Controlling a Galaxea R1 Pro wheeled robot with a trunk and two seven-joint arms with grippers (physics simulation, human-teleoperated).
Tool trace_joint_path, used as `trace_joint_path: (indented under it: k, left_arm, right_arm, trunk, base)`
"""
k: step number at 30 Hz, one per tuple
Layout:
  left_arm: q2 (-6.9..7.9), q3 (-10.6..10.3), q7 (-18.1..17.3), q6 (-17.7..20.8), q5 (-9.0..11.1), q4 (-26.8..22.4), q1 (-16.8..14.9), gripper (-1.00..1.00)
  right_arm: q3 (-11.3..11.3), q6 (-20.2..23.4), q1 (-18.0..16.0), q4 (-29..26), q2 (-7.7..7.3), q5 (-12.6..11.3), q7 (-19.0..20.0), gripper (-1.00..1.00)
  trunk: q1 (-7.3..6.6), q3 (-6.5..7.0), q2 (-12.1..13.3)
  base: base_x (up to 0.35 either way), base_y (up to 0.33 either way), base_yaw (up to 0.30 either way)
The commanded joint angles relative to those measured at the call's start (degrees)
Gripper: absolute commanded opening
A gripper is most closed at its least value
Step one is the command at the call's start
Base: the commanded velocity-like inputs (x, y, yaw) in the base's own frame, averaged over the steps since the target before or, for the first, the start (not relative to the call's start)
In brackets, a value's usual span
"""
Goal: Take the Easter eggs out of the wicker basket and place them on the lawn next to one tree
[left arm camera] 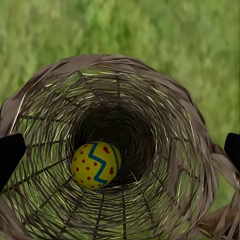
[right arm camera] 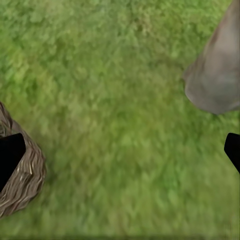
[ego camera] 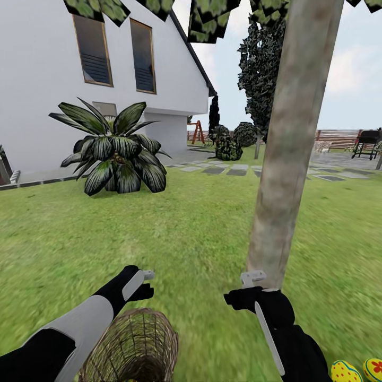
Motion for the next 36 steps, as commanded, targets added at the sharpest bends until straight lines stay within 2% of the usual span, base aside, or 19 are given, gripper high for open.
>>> trace_joint_path:
  k: [1, 36]
  left_arm:
    - [0.04, -0.42, 0.47, 0.13, 0.6, -0.08, -0.04, 1.0]
    - [0.59, -0.42, 0.45, 0.18, 0.61, -0.17, -0.21, 1.0]
  right_arm:
    - [0.01, 0.26, -0.04, -0.05, 0.01, 0.55, 0.41, 1.0]
    - [0.08, 0.26, -0.04, -0.05, 0.01, 0.54, 0.41, 1.0]
  trunk:
    - [0.22, -0.25, -0.45]
    - [7.91, -6.53, -14.48]
  base:
    - [0.0, 0.0, 0.0]
    - [0.0, 0.0, 0.0]
